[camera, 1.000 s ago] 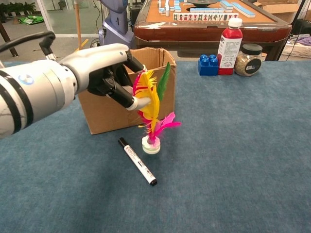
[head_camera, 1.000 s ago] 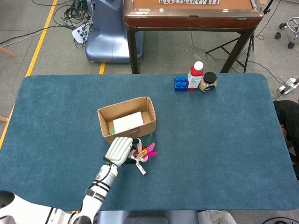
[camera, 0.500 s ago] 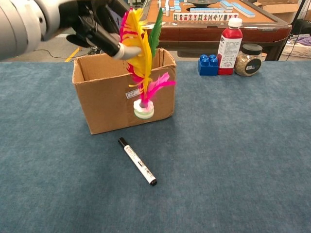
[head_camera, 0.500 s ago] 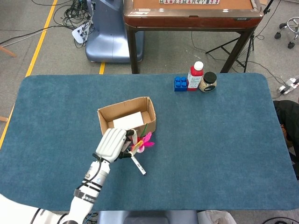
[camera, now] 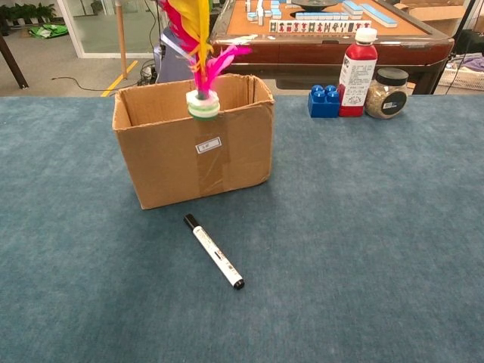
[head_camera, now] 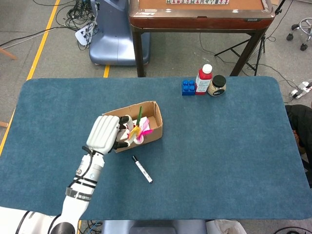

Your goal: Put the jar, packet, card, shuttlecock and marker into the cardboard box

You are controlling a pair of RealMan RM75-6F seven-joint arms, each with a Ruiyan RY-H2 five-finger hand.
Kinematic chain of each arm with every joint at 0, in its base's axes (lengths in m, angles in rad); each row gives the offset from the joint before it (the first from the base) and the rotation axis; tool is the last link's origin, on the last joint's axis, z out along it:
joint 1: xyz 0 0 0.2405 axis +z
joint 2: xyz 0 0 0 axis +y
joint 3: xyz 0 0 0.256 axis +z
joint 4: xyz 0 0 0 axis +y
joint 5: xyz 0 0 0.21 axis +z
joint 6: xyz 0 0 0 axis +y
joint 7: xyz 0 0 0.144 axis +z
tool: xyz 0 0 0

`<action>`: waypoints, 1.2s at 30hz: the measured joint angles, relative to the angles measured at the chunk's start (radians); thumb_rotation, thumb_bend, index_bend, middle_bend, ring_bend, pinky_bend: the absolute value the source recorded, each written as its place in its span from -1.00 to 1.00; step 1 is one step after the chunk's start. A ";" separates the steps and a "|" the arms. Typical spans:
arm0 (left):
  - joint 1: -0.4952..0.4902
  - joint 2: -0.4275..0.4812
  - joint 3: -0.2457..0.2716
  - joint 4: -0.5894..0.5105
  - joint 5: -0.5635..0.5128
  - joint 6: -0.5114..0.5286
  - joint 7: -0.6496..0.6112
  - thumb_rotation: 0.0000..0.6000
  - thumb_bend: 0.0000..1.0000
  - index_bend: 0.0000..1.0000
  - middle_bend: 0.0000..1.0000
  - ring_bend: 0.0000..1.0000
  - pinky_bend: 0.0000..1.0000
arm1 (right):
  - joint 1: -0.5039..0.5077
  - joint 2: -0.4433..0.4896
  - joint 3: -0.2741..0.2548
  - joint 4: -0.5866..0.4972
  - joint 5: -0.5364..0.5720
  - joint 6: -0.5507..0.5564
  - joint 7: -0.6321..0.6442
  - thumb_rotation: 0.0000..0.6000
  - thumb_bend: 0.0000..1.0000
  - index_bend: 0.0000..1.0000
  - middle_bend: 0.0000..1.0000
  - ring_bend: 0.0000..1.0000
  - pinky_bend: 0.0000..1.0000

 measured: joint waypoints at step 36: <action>-0.037 0.041 0.123 0.173 -0.002 -0.033 -0.109 1.00 -0.83 -0.87 0.87 0.90 1.00 | 0.016 -0.002 0.001 -0.005 0.016 -0.031 -0.017 1.00 -0.62 -0.49 -0.30 -0.48 -0.22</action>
